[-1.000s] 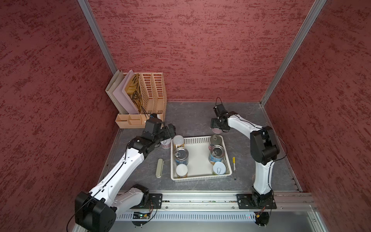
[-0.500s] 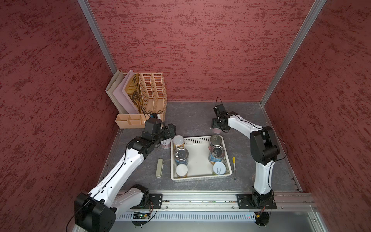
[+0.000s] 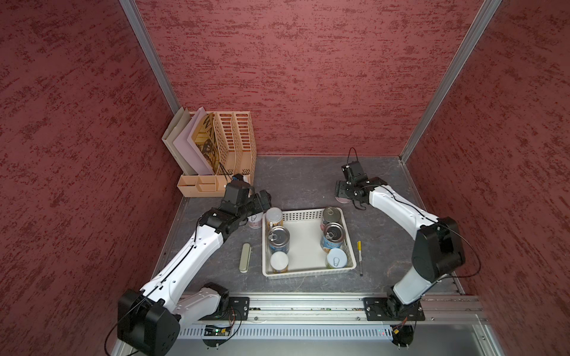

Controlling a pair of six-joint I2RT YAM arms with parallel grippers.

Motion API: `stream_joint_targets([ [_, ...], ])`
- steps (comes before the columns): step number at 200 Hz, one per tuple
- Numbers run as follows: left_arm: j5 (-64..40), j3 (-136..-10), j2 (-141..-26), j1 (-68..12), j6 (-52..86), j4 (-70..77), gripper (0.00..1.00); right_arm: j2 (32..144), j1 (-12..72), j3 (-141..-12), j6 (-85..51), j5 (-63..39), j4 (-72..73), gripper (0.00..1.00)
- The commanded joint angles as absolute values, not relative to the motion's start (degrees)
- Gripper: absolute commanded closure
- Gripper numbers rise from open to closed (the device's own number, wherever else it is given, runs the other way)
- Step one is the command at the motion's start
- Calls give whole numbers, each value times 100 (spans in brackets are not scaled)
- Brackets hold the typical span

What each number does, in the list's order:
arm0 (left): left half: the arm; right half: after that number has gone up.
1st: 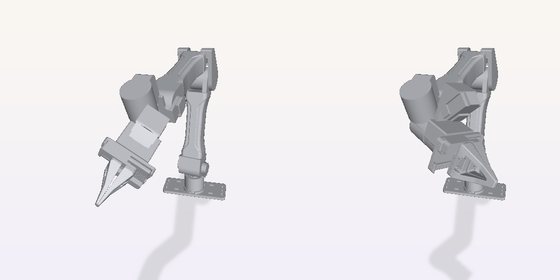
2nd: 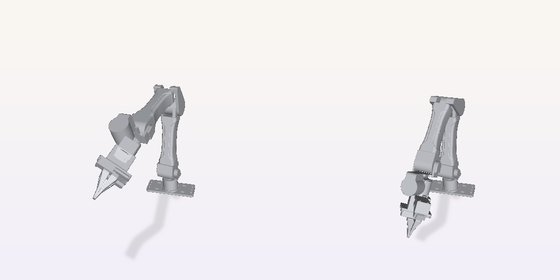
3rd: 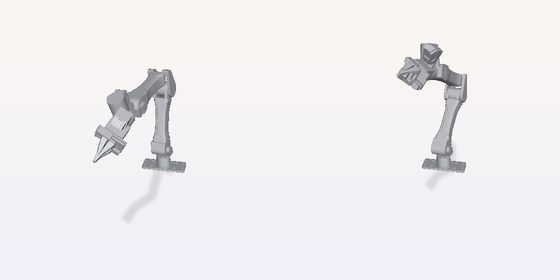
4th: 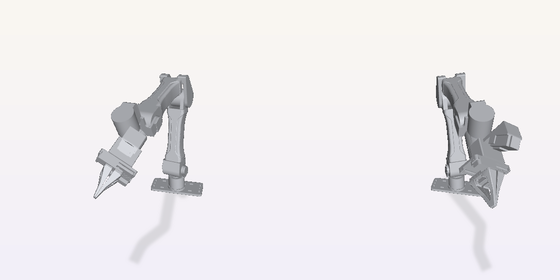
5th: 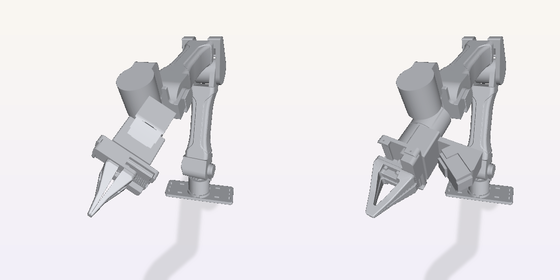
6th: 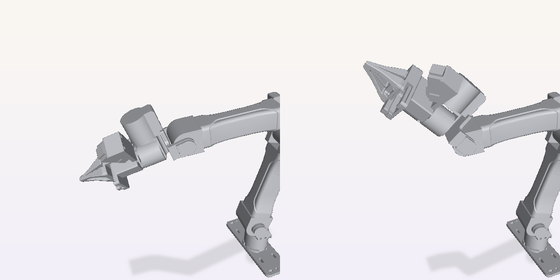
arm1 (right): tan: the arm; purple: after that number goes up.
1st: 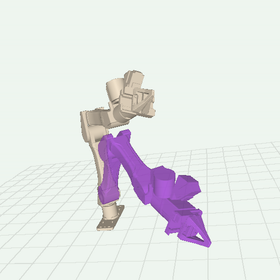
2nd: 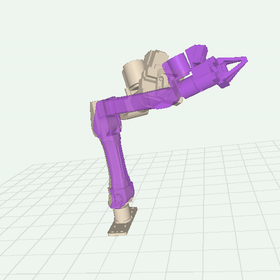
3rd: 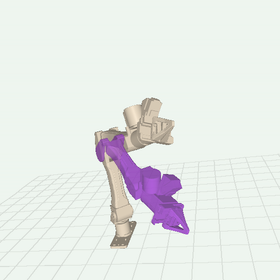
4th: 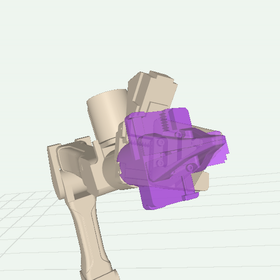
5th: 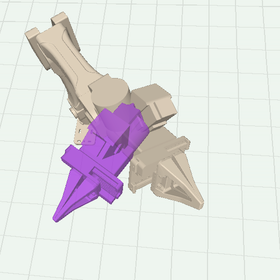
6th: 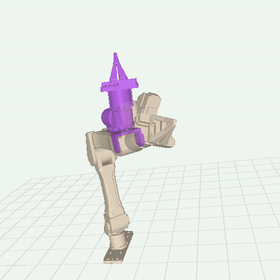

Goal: Put the canned food in the basket
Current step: Pick up the canned food from the center of the board, then place the canned food in the basket.

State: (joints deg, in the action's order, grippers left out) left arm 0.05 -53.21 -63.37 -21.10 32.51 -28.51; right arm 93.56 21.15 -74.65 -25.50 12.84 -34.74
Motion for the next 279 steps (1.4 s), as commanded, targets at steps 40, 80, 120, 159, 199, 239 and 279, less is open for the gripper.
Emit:
stream_joint_targets([
  [40, -140, -5059, -5828, -2083, 3151, -2458, 0, 8034, 2285, -6969, -2716, 1040, -3034, 41],
  [80, -159, -4992, -5742, -2078, 3121, -2391, 0, 7418, 2901, -6790, -2607, 1321, -3076, 41],
  [120, -132, -5016, -5803, -2081, 3126, -2433, 0, 7312, 3713, -6859, -2424, 1883, -3207, 42],
  [159, -70, -5097, -5925, -2082, 3147, -2534, 0, 7329, 4660, -6857, -2225, 2337, -3182, 42],
  [199, -77, -5081, -5904, -2083, 3137, -2520, 0, 7373, 5624, -6710, -2027, 2636, -3021, 43],
  [239, -79, -5027, -5820, -2083, 3112, -2472, 0, 7570, 6097, -6590, -1981, 2479, -2894, 43],
  [279, -74, -5028, -5834, -2083, 3114, -2478, 0, 7836, 6400, -6507, -2013, 2379, -2842, 43],
])
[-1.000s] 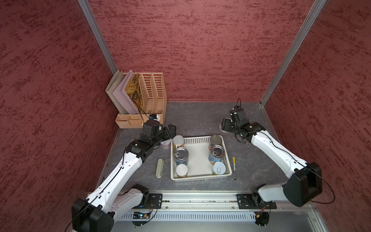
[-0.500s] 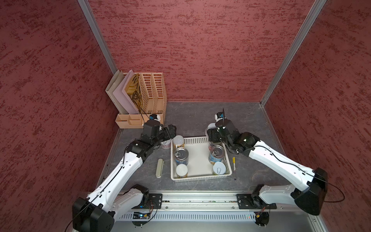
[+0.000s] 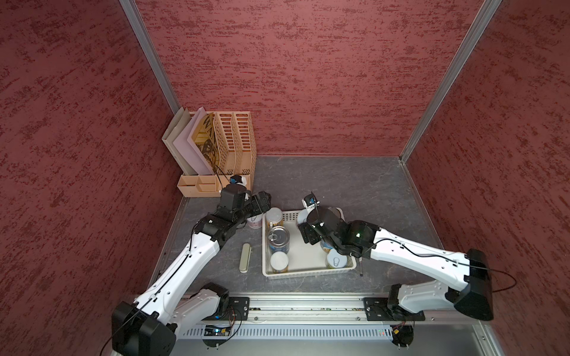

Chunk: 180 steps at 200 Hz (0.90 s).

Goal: Put the canned food in the basket
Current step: Place the canned food in the basket.

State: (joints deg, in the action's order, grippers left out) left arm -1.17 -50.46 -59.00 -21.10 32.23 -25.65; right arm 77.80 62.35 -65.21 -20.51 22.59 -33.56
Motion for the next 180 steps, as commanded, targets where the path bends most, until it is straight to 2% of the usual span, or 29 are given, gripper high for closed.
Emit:
stream_joint_targets([
  [1, -76, -5028, -5830, -2083, 3117, -2478, 0, 7847, 6399, -6506, -2013, 2376, -2845, 43],
  [62, -89, -5062, -5883, -2091, 3097, -2521, 0, 8312, 6536, -6399, -2101, 2278, -2884, 43],
  [180, -42, -5080, -5979, -2087, 3136, -2540, 0, 8200, 6657, -5725, -2320, 1979, -3030, 43],
])
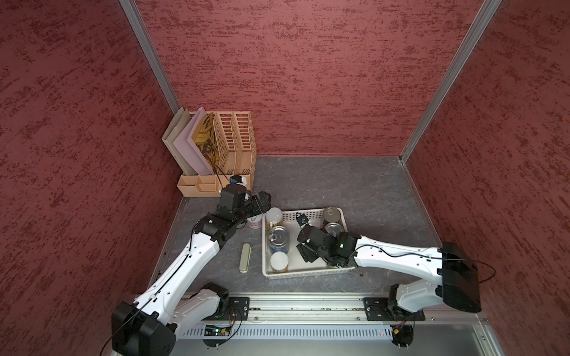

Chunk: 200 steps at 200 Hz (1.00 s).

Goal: Put the canned food in the basket
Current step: Place the canned food in the basket.

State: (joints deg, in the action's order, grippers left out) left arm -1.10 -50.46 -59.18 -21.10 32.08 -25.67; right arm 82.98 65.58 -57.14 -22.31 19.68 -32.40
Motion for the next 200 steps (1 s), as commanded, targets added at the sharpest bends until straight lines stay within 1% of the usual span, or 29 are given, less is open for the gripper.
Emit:
stream_joint_targets([
  [1, -43, -5080, -5978, -2085, 3132, -2545, 0, 8200, 6659, -5719, -2320, 1978, -3035, 43],
  [48, 63, -5133, -5973, -2082, 3130, -2624, 0, 7956, 6781, -5441, -2601, 1673, -3139, 43],
  [76, 70, -5133, -5959, -2082, 3137, -2636, 0, 8036, 6921, -5449, -2888, 1521, -3339, 43],
  [122, 54, -5142, -5959, -2083, 3130, -2640, 0, 8139, 7211, -5556, -3293, 1814, -3925, 43],
  [200, 53, -5159, -5973, -2082, 3129, -2672, 0, 8074, 7242, -5360, -3670, 2143, -4830, 42],
])
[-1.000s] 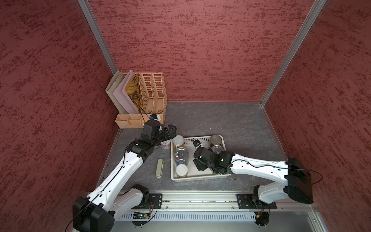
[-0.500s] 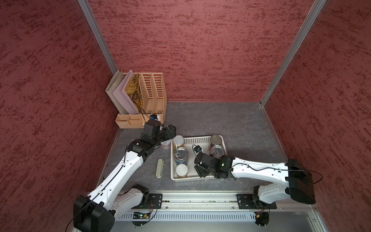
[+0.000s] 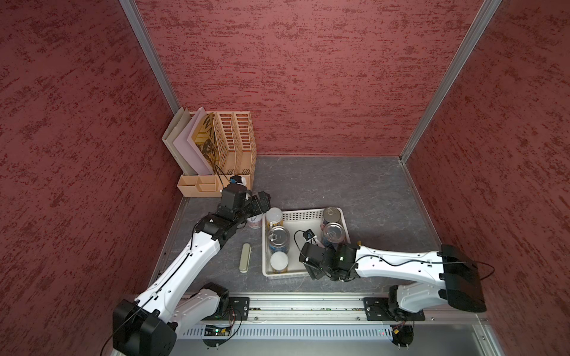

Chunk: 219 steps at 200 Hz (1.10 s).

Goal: Put the canned food in the basket
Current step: Place the canned food in the basket.

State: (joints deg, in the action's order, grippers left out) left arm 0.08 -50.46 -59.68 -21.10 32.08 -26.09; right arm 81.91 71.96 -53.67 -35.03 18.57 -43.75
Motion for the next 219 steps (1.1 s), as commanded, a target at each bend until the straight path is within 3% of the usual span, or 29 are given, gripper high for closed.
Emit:
stream_joint_targets([
  [1, 57, -5164, -5975, -2078, 3129, -2672, 0, 8071, 7242, -5356, -3676, 2148, -4832, 42],
  [75, 67, -5177, -6010, -2083, 3134, -2686, 0, 8537, 7208, -5144, -3648, 2039, -4712, 41],
  [139, 72, -5204, -6056, -2083, 3140, -2713, 0, 8757, 7042, -5098, -3437, 1697, -4411, 33],
  [219, 75, -5207, -6074, -2083, 3147, -2718, 0, 8812, 6835, -4831, -3322, 1544, -4191, 7],
])
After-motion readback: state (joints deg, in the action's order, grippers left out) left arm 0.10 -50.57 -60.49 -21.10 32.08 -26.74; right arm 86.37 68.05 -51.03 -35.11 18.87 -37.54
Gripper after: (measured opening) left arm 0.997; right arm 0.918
